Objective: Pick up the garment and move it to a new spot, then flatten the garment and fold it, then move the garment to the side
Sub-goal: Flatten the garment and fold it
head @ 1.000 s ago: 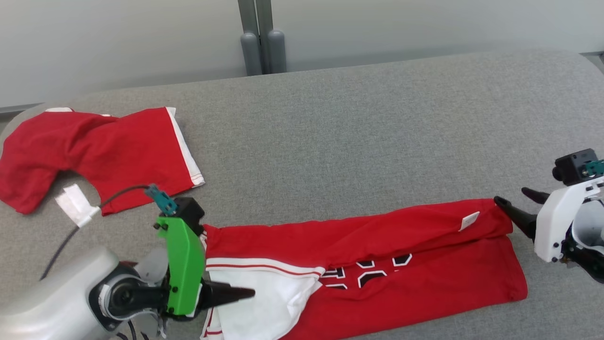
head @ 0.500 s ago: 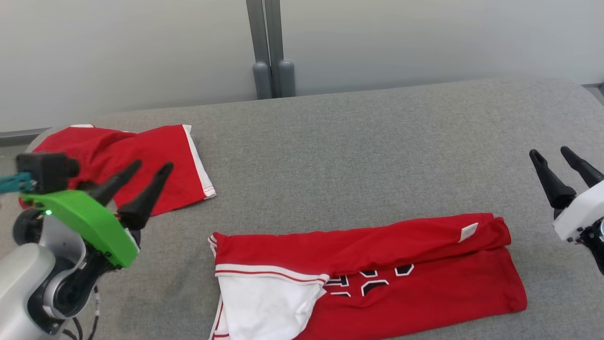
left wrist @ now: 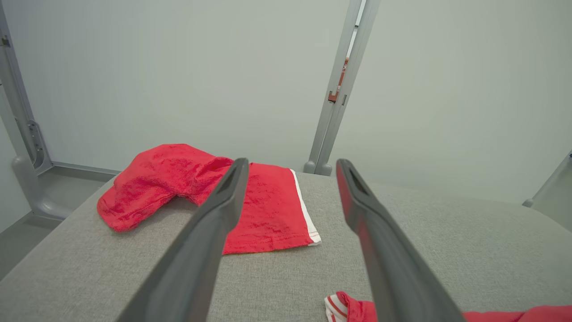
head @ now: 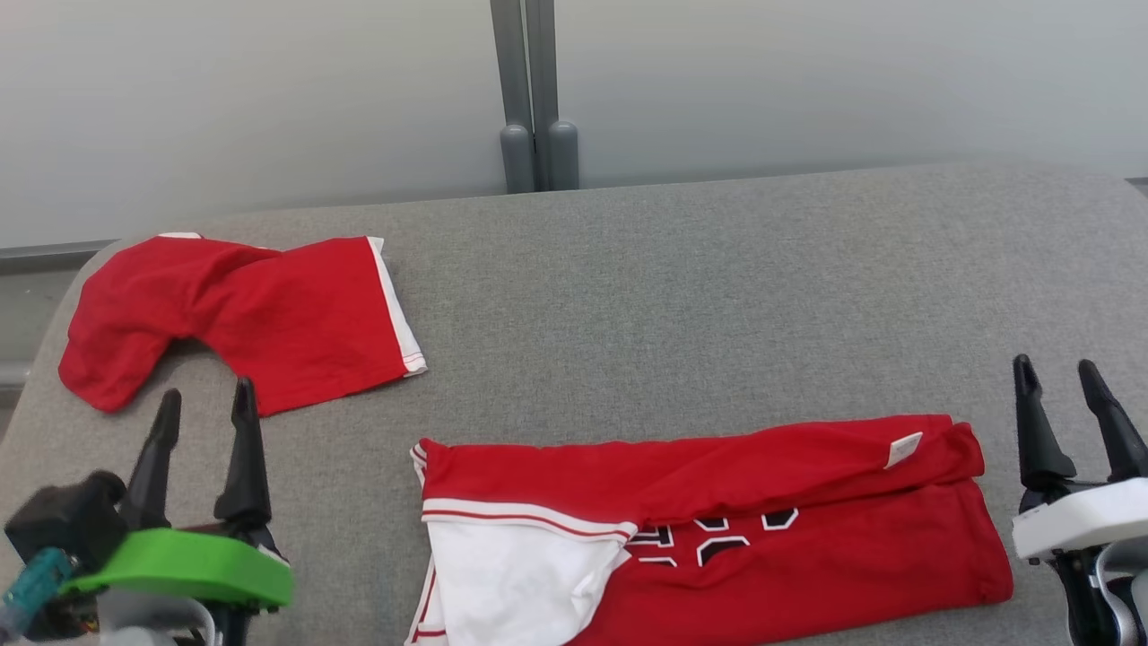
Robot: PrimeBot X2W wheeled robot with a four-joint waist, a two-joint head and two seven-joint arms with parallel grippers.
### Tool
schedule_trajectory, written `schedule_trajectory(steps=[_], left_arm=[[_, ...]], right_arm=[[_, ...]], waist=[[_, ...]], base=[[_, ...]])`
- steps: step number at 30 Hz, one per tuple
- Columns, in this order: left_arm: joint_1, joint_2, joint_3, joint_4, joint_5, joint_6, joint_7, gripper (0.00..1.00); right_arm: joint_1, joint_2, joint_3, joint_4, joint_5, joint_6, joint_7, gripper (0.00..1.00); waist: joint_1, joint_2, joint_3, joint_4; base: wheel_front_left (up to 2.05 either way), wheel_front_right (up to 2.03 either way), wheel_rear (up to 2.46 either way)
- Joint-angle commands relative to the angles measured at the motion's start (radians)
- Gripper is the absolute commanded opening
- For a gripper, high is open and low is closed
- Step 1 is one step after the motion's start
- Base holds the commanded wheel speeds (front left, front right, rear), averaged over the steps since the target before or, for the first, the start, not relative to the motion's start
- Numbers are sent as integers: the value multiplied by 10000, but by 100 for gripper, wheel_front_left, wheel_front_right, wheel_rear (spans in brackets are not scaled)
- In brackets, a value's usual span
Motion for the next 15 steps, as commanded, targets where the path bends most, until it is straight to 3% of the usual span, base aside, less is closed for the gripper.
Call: schedule_trajectory(steps=[1, 4, 8, 15], left_arm=[[488, -460, 429, -69, 476, -121, -25, 100], [1317, -1313, 1057, 18, 1444, -426, -26, 100], [1812, -2285, 1994, 155, 2397, -1013, -28, 100], [1909, -3213, 2824, 559, 3173, -1929, -29, 100]], right_arm=[[261, 233, -483, -226, -194, 1, -26, 100], [811, 807, -882, -477, -542, 3, -27, 100], [987, 956, -848, -478, -881, 3, -27, 100], [564, 840, -423, 563, -806, 3, 114, 100]], waist=[[0, 0, 12, -14], [0, 0, 65, -43], [0, 0, 192, -142], [0, 0, 335, -272]], base=[[0, 0, 0], [0, 0, 0], [0, 0, 0], [0, 0, 0]])
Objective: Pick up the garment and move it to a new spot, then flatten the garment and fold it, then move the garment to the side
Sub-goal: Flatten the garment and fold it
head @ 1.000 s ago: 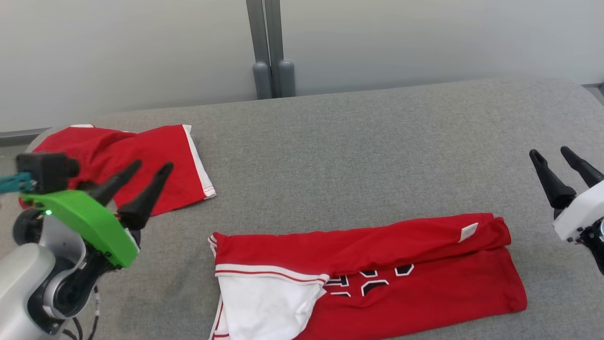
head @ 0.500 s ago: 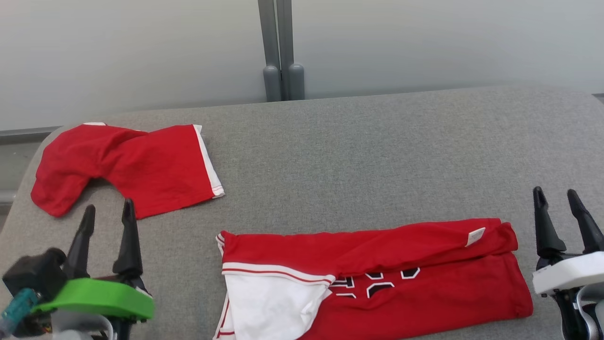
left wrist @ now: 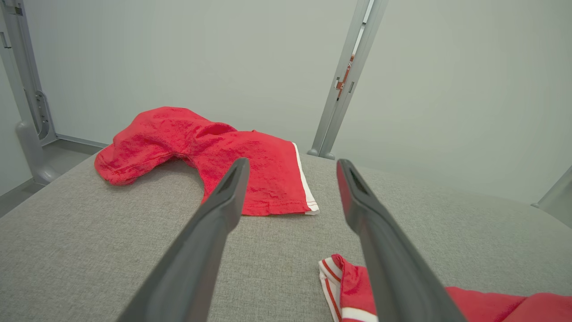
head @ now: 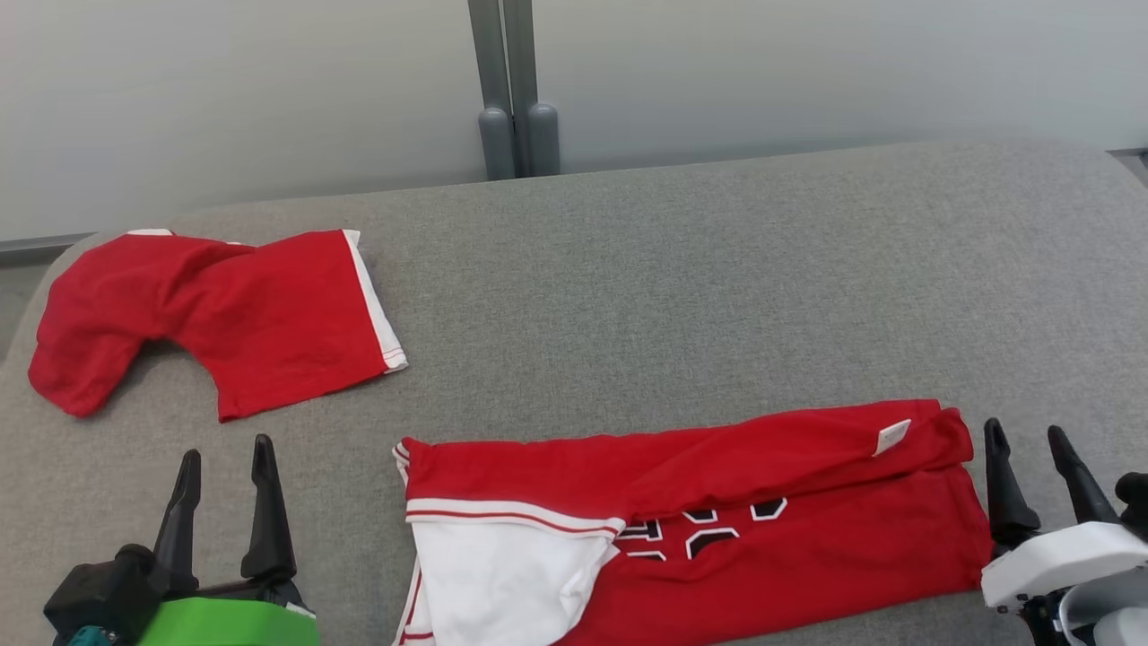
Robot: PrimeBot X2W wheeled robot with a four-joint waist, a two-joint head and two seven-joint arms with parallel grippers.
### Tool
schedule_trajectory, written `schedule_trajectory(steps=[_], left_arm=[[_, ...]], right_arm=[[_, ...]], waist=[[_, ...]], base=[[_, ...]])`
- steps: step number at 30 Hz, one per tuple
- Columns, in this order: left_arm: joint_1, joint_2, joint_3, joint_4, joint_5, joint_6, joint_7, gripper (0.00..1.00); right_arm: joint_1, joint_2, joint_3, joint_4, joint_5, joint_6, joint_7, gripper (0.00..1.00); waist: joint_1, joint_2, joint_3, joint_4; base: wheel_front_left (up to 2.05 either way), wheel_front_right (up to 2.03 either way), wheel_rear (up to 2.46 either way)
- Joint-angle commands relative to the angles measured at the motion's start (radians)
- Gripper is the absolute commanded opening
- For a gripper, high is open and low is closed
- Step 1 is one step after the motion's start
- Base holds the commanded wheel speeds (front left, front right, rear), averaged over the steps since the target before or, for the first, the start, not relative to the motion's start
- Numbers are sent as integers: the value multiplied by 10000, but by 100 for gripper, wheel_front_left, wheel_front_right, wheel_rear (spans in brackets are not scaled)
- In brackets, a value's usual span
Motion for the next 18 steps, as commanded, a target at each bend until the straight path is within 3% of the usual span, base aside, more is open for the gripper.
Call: schedule_trajectory(steps=[1, 9, 18], left_arm=[[-84, -91, 72, 83, 193, -187, -27, 100], [-522, -461, 143, 550, 744, -787, -27, 100], [-707, -688, 180, 943, 917, -1095, -28, 100]], right_arm=[[-309, -87, 164, 321, 63, 5, 175, 100], [-1588, -56, 572, 2369, 441, 5, 1239, 100], [-2029, 169, 318, 4143, 1413, 5, 2291, 100]], waist=[[0, 0, 64, -35], [0, 0, 374, 95], [0, 0, 515, 496]], base=[[0, 0, 0], [0, 0, 0], [0, 0, 0]])
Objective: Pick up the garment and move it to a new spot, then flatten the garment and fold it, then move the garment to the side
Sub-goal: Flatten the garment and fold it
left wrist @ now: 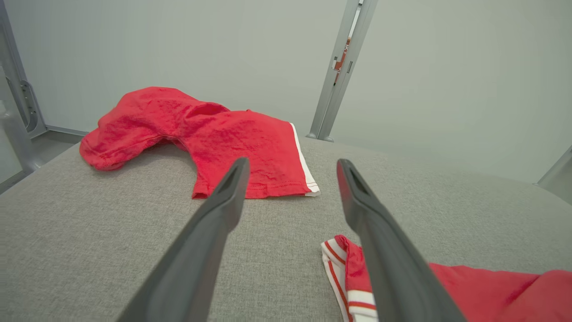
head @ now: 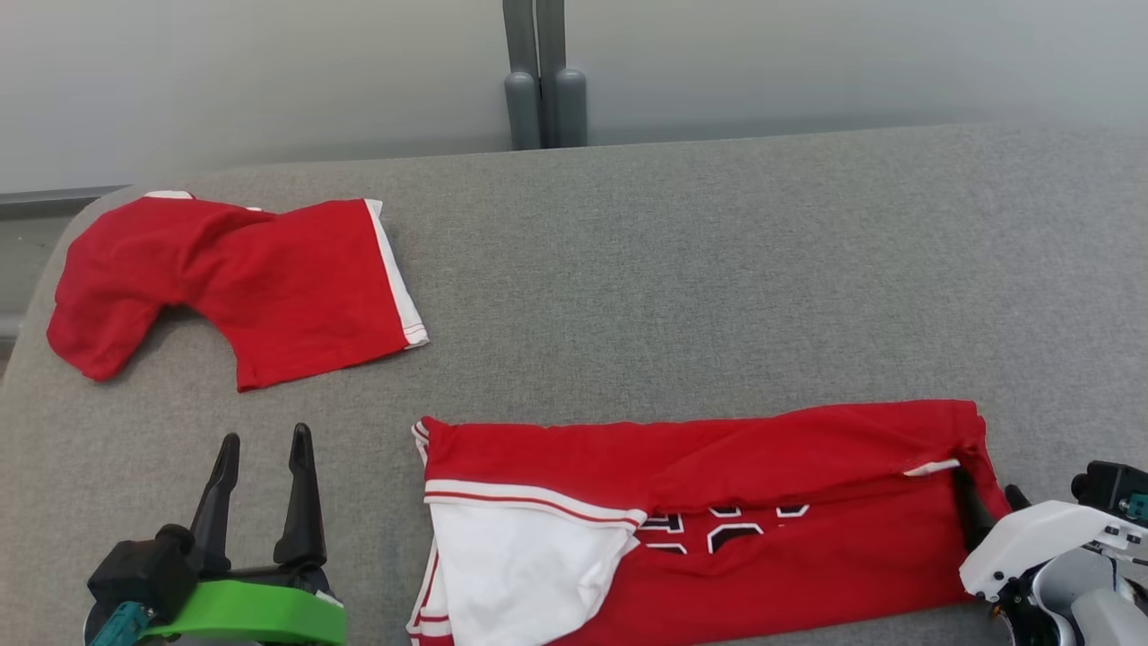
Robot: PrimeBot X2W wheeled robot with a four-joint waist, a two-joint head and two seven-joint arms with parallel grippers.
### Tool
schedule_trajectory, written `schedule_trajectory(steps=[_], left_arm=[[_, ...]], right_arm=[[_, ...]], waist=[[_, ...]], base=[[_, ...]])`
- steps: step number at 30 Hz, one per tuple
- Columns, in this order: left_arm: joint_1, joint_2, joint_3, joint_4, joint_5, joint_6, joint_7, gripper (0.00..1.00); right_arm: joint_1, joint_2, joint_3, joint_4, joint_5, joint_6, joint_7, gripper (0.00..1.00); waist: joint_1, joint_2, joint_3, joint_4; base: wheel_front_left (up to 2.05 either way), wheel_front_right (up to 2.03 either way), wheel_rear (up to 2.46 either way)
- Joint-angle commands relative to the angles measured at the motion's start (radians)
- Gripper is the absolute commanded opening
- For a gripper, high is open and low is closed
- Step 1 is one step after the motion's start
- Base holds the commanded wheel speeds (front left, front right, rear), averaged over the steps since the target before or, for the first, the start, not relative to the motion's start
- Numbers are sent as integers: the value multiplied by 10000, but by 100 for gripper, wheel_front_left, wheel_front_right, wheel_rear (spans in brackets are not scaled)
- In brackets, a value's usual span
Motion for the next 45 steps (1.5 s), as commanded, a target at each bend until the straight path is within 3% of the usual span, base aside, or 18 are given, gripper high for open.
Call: schedule_trajectory(steps=[1, 9, 10, 11, 12, 20, 27, 32, 37, 45], left_arm=[[-167, -40, 46, 42, 59, -71, -28, 100], [-158, -145, 172, 157, 190, -177, -28, 100], [-169, -148, 172, 183, 201, -191, -28, 100], [-184, -150, 179, 207, 216, -206, -28, 100], [-200, -152, 185, 227, 239, -214, -28, 100], [-1, -158, 224, 345, 319, -175, -28, 100], [23, -107, 203, 295, 326, -147, -28, 100], [81, -98, 221, 253, 347, -125, -28, 100], [344, -214, 372, 230, 268, -11, -28, 100], [684, -472, 928, 20, 512, -18, -28, 100]], right_arm=[[-43, 129, 12, 145, 224, 5, 172, 100], [-36, 406, 555, 122, 1337, 8, 15, 100], [-59, 422, 622, 102, 1484, 8, -13, 65], [-81, 382, 701, 93, 1629, 8, -63, 21], [-98, 342, 775, 85, 1784, 6, -141, 0], [-347, -172, 932, -97, 2414, 5, -1529, 0], [-661, -914, 882, 25, 2696, 5, -2046, 0], [-765, -1770, 706, 180, 2024, 5, -2229, 0], [-570, -1662, 528, -1063, 1416, 5, -2220, 0], [483, -452, 810, -4394, 633, 5, -807, 0]], waist=[[0, 0, 34, 118], [0, 0, 51, 243], [0, 0, 40, 255], [0, 0, 28, 271], [0, 0, 16, 288], [0, 0, -131, 208], [0, 0, -221, -72], [0, 0, -394, -129], [0, 0, -788, -146], [0, 0, -1071, 23]], base=[[0, 0, 0], [0, 0, 0], [0, 0, 0], [0, 0, 0], [0, 0, 0], [0, 0, 0], [0, 0, 0], [0, 0, 0], [0, 0, 0], [0, 0, 0]])
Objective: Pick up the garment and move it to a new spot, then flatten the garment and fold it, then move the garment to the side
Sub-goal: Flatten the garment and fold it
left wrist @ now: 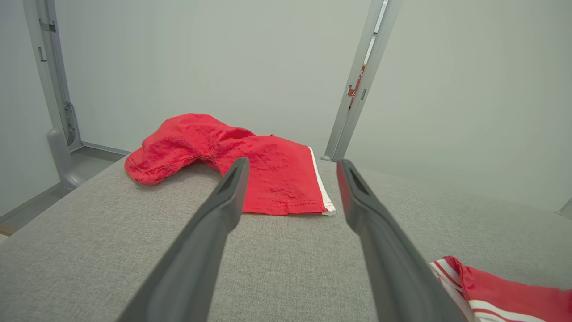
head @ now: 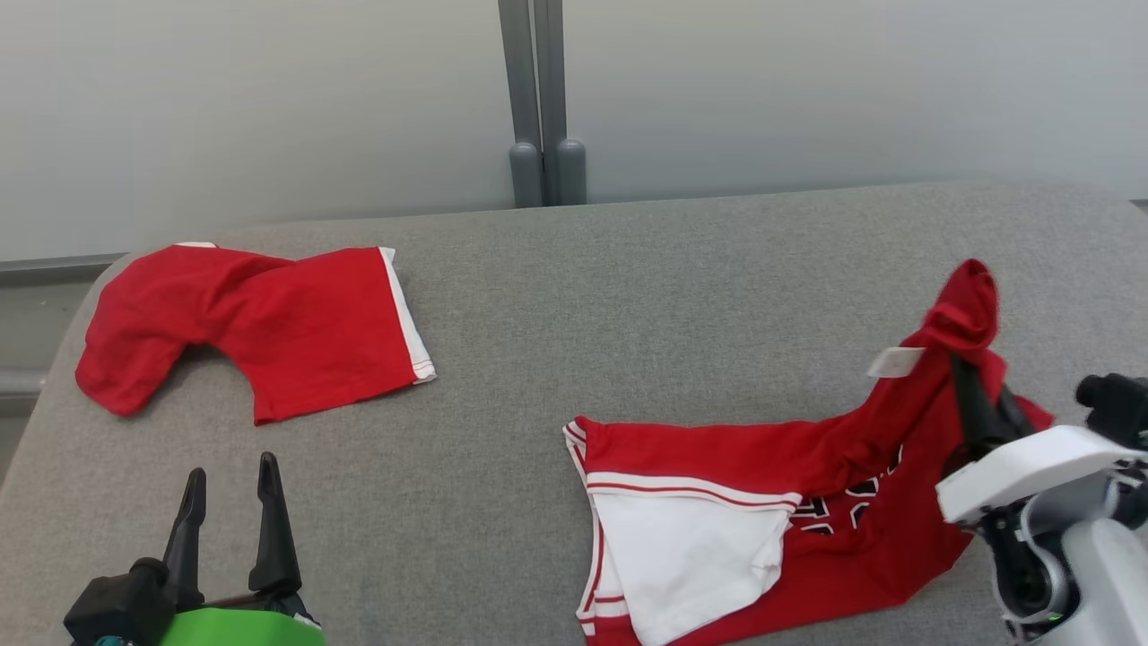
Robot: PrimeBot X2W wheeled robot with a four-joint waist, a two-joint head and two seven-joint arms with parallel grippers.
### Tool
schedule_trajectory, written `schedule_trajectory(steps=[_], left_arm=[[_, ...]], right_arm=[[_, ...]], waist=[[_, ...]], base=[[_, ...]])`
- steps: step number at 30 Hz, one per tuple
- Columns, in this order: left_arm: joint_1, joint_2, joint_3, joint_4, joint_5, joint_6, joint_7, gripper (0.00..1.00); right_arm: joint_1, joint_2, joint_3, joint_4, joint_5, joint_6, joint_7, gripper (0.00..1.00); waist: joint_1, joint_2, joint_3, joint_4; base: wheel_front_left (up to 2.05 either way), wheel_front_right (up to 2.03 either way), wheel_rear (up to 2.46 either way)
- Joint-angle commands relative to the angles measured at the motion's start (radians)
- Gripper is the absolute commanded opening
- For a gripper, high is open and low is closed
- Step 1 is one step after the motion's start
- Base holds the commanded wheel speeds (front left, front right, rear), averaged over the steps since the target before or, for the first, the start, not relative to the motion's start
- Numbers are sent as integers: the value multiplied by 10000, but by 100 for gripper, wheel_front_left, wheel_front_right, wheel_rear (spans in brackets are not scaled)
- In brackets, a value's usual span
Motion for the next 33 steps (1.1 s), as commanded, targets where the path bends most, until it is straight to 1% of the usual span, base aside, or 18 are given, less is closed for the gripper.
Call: schedule_trajectory(steps=[1, 3, 5, 9, 12, 16, 20, 25, 26, 28, 33], left_arm=[[158, -90, 97, -5, 77, -72, -28, 100], [127, -193, 164, 43, 171, -157, -28, 100], [50, -301, 160, 110, 255, -260, -28, 100], [-144, -424, 139, 285, 433, -435, -28, 100], [-239, -488, 155, 415, 549, -522, -29, 100], [-359, -528, 215, 607, 586, -644, -29, 100], [-476, -574, 288, 742, 618, -726, -29, 100], [-557, -641, 350, 857, 696, -794, -29, 100], [-565, -651, 362, 882, 716, -801, -29, 100], [-587, -670, 380, 917, 737, -834, -29, 100], [-522, -716, 496, 941, 762, -854, -29, 100]], right_arm=[[274, 298, 159, -454, -147, 5, 273, 0], [466, 796, 492, -997, -238, 5, 693, 0], [604, 1175, 852, -1220, -332, 5, 1026, 0], [778, 1739, 1547, -1124, -437, 5, 1396, 0], [799, 1960, 1870, -679, -459, 5, 1433, 0], [552, 2163, 2261, 190, -224, 5, 1161, 0], [215, 2248, 2655, 1292, 116, 5, 733, 0], [-262, 2290, 3248, 2346, 680, 5, 113, 0], [-319, 2289, 3454, 2576, 888, 5, 24, 11], [-462, 2284, 3798, 2902, 1206, 5, -212, 100], [-802, 2286, 4402, 3064, 1917, 5, -829, 100]], waist=[[0, 0, -9, 127], [0, 0, 29, 260], [0, 0, 73, 447], [0, 0, 152, 955], [0, 0, 222, 1336], [0, 0, 306, 1692], [0, 0, 362, 1876], [0, 0, 369, 1914], [0, 0, 360, 1906], [0, 0, 344, 1882], [0, 0, 284, 1692]], base=[[0, 0, 0], [0, 0, 0], [0, 0, 0], [0, 0, 0], [0, 0, 0], [0, 0, 0], [0, 0, 0], [0, 0, 0], [0, 0, 0], [0, 0, 0], [0, 0, 0]])
